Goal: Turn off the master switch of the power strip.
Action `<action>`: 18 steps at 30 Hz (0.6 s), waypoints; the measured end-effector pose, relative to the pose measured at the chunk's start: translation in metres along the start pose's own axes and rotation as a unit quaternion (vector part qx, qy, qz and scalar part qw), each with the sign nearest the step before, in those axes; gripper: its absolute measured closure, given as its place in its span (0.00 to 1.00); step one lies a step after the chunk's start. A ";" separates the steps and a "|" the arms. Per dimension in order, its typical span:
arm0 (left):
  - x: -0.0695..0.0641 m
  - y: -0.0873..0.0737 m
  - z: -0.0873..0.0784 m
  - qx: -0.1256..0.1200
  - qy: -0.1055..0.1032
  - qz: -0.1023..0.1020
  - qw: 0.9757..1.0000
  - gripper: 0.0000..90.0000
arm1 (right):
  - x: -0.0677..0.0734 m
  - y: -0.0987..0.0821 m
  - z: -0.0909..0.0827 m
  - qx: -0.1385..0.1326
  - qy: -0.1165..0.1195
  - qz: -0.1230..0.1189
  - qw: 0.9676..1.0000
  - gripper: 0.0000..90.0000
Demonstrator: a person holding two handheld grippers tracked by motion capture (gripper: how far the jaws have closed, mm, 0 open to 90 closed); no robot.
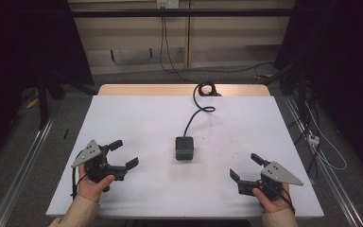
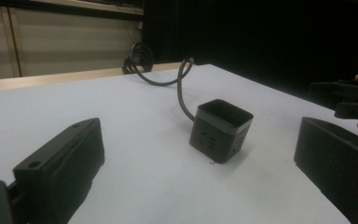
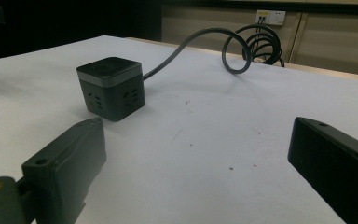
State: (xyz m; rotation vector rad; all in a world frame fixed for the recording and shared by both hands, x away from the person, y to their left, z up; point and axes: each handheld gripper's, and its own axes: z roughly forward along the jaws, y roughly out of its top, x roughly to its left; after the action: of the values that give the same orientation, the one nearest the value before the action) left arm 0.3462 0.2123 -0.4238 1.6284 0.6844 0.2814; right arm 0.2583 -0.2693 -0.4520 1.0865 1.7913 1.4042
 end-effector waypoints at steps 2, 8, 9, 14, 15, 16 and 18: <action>0.000 0.000 0.002 0.005 -0.002 0.005 1.000 0.02 | 0.000 0.000 0.000 0.000 0.001 0.000 1.000 0.04; -0.003 0.001 0.011 0.019 -0.011 0.009 1.000 0.02 | 0.001 0.001 0.000 -0.003 0.002 -0.004 1.000 0.04; -0.004 0.001 0.013 0.025 -0.017 0.013 0.999 0.03 | 0.001 0.001 0.000 -0.003 0.003 -0.005 1.000 0.04; -0.006 0.004 0.020 0.030 -0.020 0.016 0.999 0.05 | 0.001 0.001 0.000 -0.003 0.003 -0.005 1.000 0.04; -0.006 0.004 0.021 0.031 -0.022 0.017 0.999 0.05 | 0.001 0.001 0.000 -0.003 0.004 -0.005 1.000 0.04; -0.007 0.004 0.022 0.032 -0.022 0.018 0.999 0.05 | 0.001 0.001 0.000 -0.003 0.002 -0.005 1.000 0.04; -0.008 0.004 0.024 0.035 -0.024 0.022 0.999 0.05 | 0.001 0.001 0.000 -0.003 0.002 -0.005 1.000 0.04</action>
State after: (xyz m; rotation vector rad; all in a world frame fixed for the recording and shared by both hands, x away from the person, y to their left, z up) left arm 0.3548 0.1878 -0.4227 1.7136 0.6297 0.2515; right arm 0.2579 -0.2685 -0.4508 1.0701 1.7920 1.4069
